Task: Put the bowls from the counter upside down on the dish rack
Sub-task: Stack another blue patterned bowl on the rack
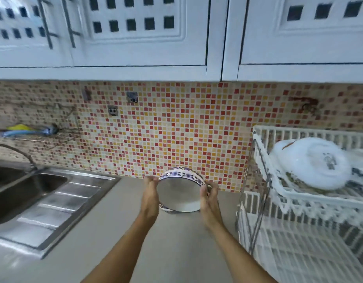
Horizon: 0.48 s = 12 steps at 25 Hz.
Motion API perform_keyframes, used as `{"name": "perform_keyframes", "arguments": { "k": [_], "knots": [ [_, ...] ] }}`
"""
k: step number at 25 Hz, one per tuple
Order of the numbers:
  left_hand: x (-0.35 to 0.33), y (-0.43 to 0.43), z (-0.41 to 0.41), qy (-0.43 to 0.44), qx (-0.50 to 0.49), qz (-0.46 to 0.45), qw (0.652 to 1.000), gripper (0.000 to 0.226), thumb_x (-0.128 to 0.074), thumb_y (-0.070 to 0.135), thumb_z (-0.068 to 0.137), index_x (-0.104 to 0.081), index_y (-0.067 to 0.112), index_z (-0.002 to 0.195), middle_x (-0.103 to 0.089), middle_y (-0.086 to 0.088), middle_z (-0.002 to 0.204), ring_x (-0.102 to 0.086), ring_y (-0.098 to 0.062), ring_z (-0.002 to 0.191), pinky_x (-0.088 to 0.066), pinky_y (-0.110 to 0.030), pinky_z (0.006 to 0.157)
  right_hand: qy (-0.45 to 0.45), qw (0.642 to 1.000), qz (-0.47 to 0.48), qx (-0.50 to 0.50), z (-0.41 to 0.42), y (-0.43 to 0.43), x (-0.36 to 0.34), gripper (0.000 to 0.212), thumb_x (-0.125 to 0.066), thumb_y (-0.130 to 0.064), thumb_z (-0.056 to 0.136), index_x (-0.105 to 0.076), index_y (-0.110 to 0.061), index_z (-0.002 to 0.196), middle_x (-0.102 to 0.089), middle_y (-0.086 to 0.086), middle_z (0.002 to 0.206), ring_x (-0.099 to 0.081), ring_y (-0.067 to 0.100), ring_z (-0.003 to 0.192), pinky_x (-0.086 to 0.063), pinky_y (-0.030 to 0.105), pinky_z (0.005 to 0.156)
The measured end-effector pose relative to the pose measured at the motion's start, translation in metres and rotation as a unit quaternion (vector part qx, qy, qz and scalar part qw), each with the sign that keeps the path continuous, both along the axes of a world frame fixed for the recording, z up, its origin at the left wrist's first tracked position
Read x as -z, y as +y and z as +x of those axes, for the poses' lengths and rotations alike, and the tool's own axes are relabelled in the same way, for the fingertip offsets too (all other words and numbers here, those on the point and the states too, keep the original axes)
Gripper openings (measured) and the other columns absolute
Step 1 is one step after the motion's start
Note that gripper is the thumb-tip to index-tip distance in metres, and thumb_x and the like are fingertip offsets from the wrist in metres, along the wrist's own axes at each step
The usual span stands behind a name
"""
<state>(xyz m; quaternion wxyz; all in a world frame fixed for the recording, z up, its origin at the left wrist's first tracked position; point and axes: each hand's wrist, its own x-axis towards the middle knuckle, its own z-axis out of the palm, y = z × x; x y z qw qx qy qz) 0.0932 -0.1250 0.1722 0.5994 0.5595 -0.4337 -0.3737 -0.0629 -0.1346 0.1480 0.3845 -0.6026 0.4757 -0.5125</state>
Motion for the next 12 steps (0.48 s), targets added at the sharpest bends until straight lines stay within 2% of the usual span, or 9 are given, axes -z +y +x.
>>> {"name": "perform_keyframes", "arguments": {
  "k": [2, 4, 6, 7, 9, 11, 12],
  "knots": [
    [-0.026, 0.017, -0.004, 0.028, -0.018, -0.050, 0.998, 0.035, -0.033, 0.066, 0.076, -0.045, 0.036, 0.089, -0.059, -0.003, 0.104, -0.056, -0.027, 0.106, -0.045, -0.057, 0.098, -0.027, 0.999, -0.043, -0.018, 0.001, 0.020, -0.036, 0.037, -0.032, -0.063, 0.082, -0.033, -0.039, 0.109, -0.045, -0.023, 0.109, -0.049, 0.000, 0.104, -0.036, 0.017, 0.083],
    [-0.062, 0.034, -0.011, 0.040, -0.005, -0.116, 0.992, 0.028, -0.037, 0.061, 0.079, -0.041, 0.034, 0.086, -0.054, 0.000, 0.097, -0.053, -0.022, 0.097, -0.049, -0.048, 0.089, -0.041, 0.995, -0.084, -0.040, -0.005, 0.041, -0.078, 0.050, -0.037, -0.070, 0.072, -0.034, -0.036, 0.110, -0.046, -0.020, 0.109, -0.050, -0.017, 0.093, -0.038, 0.007, 0.079],
    [-0.096, 0.046, -0.022, 0.054, 0.025, -0.179, 0.982, 0.029, -0.038, 0.052, 0.082, -0.045, 0.028, 0.095, -0.053, -0.001, 0.101, -0.053, -0.015, 0.092, -0.050, -0.032, 0.076, -0.059, 0.989, -0.113, -0.075, -0.018, 0.053, -0.116, 0.051, -0.045, -0.061, 0.076, -0.034, -0.033, 0.117, -0.049, -0.016, 0.113, -0.053, -0.022, 0.088, -0.042, 0.000, 0.074],
    [-0.112, 0.051, -0.029, 0.054, 0.040, -0.204, 0.977, 0.036, -0.037, 0.050, 0.082, -0.048, 0.025, 0.105, -0.055, 0.000, 0.105, -0.055, -0.011, 0.093, -0.049, -0.026, 0.073, -0.063, 0.986, -0.126, -0.086, -0.026, 0.058, -0.133, 0.046, -0.047, -0.055, 0.079, -0.034, -0.037, 0.119, -0.051, -0.019, 0.114, -0.054, -0.023, 0.088, -0.043, 0.000, 0.073],
    [-0.141, 0.060, -0.045, 0.033, 0.068, -0.235, 0.969, 0.053, -0.036, 0.054, 0.082, -0.049, 0.023, 0.123, -0.058, 0.004, 0.115, -0.057, -0.002, 0.099, -0.048, -0.018, 0.078, -0.051, 0.982, -0.155, -0.094, -0.046, 0.067, -0.165, 0.051, -0.047, -0.058, 0.079, -0.034, -0.048, 0.126, -0.050, -0.029, 0.116, -0.052, -0.022, 0.095, -0.042, 0.007, 0.080],
    [-0.165, 0.064, -0.065, -0.007, 0.091, -0.250, 0.964, 0.060, -0.032, 0.057, 0.085, -0.047, 0.025, 0.132, -0.053, 0.005, 0.128, -0.051, 0.001, 0.109, -0.040, -0.020, 0.090, -0.033, 0.979, -0.184, -0.082, -0.071, 0.074, -0.191, 0.069, -0.050, -0.064, 0.080, -0.026, -0.042, 0.141, -0.048, -0.025, 0.123, -0.045, -0.020, 0.103, -0.039, 0.015, 0.091],
    [-0.175, 0.065, -0.078, -0.028, 0.095, -0.250, 0.963, 0.058, -0.029, 0.058, 0.088, -0.047, 0.027, 0.134, -0.049, 0.004, 0.134, -0.048, -0.003, 0.114, -0.036, -0.023, 0.096, -0.030, 0.978, -0.196, -0.072, -0.087, 0.077, -0.204, 0.072, -0.051, -0.059, 0.083, -0.022, -0.039, 0.145, -0.047, -0.026, 0.123, -0.044, -0.022, 0.103, -0.038, 0.017, 0.095]
  ]
}}
